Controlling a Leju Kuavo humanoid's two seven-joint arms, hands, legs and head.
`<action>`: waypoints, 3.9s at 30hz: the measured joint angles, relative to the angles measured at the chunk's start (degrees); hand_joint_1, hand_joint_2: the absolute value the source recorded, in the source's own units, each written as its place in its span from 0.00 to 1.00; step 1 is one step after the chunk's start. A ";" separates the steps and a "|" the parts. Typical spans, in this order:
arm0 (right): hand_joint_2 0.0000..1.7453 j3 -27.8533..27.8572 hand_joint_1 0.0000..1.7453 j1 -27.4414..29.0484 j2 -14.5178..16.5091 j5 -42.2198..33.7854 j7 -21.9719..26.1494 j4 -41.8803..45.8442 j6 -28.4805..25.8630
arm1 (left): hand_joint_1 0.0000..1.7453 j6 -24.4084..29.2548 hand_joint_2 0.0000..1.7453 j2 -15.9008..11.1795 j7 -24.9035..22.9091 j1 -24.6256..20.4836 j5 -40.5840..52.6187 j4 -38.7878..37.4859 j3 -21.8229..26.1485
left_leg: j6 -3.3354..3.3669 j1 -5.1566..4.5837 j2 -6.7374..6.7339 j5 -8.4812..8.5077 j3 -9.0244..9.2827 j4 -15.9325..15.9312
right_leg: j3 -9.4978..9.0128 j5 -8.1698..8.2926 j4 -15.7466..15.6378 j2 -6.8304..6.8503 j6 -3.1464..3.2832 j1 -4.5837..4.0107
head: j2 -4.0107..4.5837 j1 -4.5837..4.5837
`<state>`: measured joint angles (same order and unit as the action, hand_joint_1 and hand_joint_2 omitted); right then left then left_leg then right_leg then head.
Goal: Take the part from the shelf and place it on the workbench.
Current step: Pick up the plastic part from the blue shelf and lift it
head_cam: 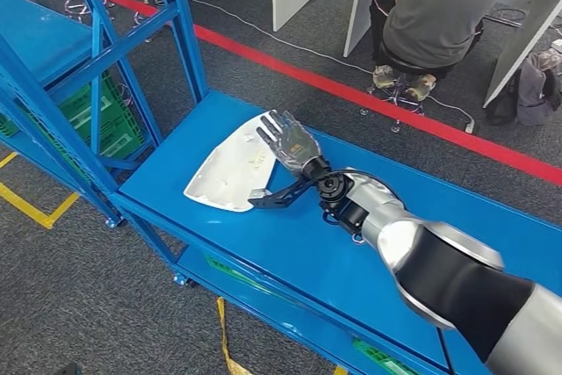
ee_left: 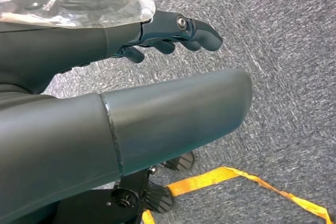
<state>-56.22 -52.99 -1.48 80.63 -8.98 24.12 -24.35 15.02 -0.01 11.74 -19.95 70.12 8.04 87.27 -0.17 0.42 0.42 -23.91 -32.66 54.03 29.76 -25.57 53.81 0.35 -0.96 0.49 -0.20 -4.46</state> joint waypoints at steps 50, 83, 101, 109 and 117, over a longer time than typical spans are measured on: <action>1.00 0.37 1.00 -0.25 1.13 -0.95 0.58 -3.56 1.86 | 0.00 0.48 0.00 1.24 -1.01 -1.13 3.08 0.00 0.00 | 0.00 0.00 0.00 0.00 0.00 0.00 | 0.00 0.00 0.00 0.00 0.00 0.00 | 0.00 0.00; 0.00 9.75 0.00 -1.06 3.50 -19.76 13.59 -3.91 3.84 | 0.00 0.14 0.00 1.17 -0.25 -1.21 3.59 0.00 0.00 | 0.00 0.00 -0.01 0.00 0.01 0.00 | 0.00 0.00 0.00 -0.01 0.00 0.00 | 0.00 0.00; 0.00 21.29 0.00 -0.98 6.15 -56.81 29.70 -3.75 16.84 | 0.00 -0.76 0.00 1.15 -0.17 -1.42 3.83 0.00 0.00 | 0.00 0.00 -0.01 0.00 0.01 0.00 | 0.01 0.00 0.01 -0.01 0.00 0.00 | 0.01 0.01; 0.00 26.26 0.00 -1.11 7.21 -61.68 28.64 -3.75 23.19 | 0.00 -0.73 0.00 1.15 -0.16 -1.45 4.10 0.00 0.00 | 0.00 0.00 -0.01 0.00 0.00 0.00 | 0.01 0.00 0.00 -0.01 0.00 0.00 | 0.01 0.00; 0.00 27.32 0.00 -1.15 7.87 -63.56 28.61 -3.75 23.21 | 0.00 -0.50 0.00 1.02 -0.16 -1.52 4.50 0.00 0.00 | 0.25 -0.42 0.02 -0.18 -0.11 0.29 | -0.04 0.02 -0.07 0.06 -0.23 0.39 | 0.01 0.01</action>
<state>-28.89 -54.13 6.39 17.06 19.63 20.37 -1.14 14.52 1.01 11.58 -21.46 74.62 8.04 87.27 0.08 -0.01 0.43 -24.09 -32.77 54.32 29.73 -25.54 53.74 0.41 -1.19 0.88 -0.19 -4.45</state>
